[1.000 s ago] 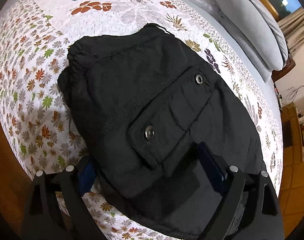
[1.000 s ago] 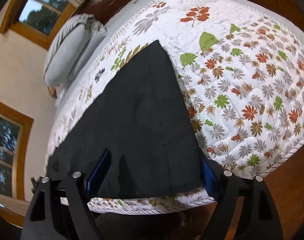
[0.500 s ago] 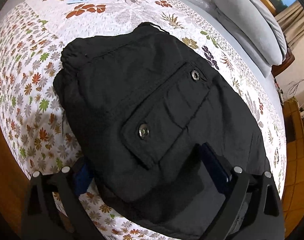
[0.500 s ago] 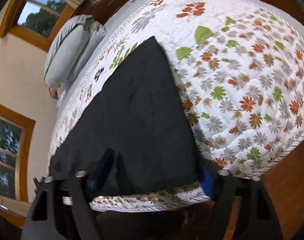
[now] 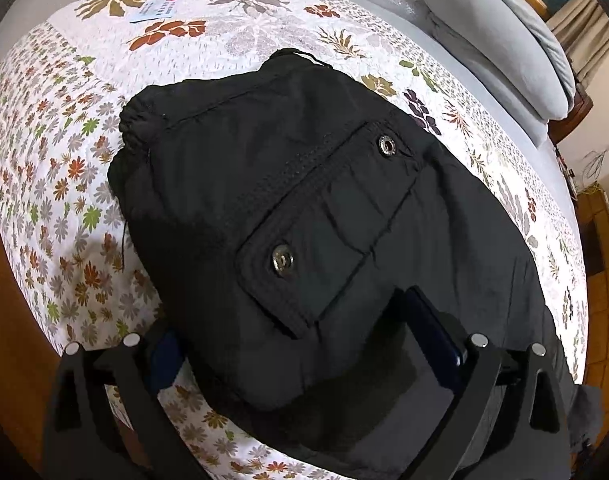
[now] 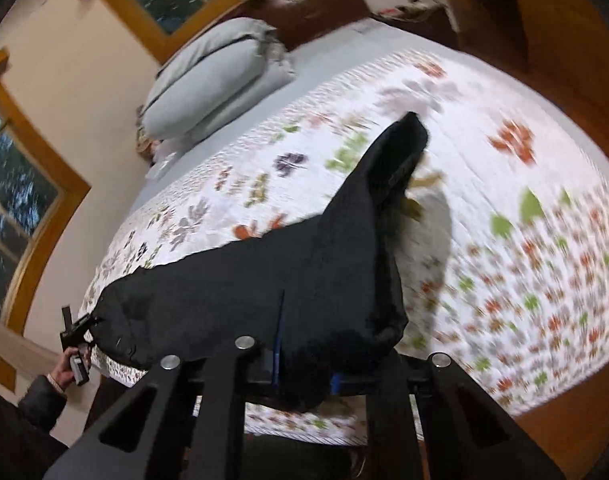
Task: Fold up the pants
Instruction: 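Lift the grasped edge over the pants and open the right tool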
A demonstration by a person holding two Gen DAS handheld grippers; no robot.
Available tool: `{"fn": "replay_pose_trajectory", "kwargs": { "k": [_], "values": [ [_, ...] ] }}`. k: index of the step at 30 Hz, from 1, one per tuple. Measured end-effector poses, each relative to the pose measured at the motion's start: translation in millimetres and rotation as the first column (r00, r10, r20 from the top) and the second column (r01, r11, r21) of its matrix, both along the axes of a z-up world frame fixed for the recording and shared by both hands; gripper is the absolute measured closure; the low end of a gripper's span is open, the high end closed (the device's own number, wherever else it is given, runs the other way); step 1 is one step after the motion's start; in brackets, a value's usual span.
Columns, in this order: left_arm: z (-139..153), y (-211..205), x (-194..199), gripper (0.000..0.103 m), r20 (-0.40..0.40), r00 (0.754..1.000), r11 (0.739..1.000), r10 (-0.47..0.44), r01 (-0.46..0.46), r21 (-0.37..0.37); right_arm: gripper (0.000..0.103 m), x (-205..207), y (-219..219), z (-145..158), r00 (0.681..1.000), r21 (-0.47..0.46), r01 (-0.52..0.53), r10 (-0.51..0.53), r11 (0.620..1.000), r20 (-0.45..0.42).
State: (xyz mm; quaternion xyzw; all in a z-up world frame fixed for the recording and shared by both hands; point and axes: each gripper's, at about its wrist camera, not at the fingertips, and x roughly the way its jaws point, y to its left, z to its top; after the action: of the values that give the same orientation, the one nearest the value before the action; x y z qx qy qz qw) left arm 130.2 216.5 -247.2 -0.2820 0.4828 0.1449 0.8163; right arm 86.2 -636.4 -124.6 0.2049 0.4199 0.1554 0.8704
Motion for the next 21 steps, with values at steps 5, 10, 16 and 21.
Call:
{"fn": "replay_pose_trajectory", "kwargs": {
  "k": [5, 10, 16, 21],
  "values": [
    [-0.1, -0.8, -1.1, 0.005, 0.004, 1.000, 1.000, -0.018, 0.018, 0.004, 0.087, 20.2, 86.5, 43.2, 0.978, -0.108, -0.185, 0.194, 0.977, 0.076],
    [-0.7, -1.8, -1.3, 0.004, 0.008, 0.999, 0.999, -0.035, 0.035, 0.006, 0.087, 37.0, 175.7, 59.4, 0.917, -0.174, -0.372, 0.390, 0.912, 0.087],
    [-1.8, -3.3, -0.3, 0.003, 0.013, 0.999, 0.999, -0.050, 0.050, 0.011, 0.088, 43.8, 269.3, 34.5, 0.824, -0.290, -0.544, 0.566, 0.787, -0.010],
    [-2.4, -4.1, 0.7, 0.003, 0.017, 0.999, 0.999, -0.051, 0.051, 0.016, 0.089, 35.7, 318.5, -5.2, 0.748, -0.325, -0.649, 0.656, 0.688, -0.102]
  ]
}}
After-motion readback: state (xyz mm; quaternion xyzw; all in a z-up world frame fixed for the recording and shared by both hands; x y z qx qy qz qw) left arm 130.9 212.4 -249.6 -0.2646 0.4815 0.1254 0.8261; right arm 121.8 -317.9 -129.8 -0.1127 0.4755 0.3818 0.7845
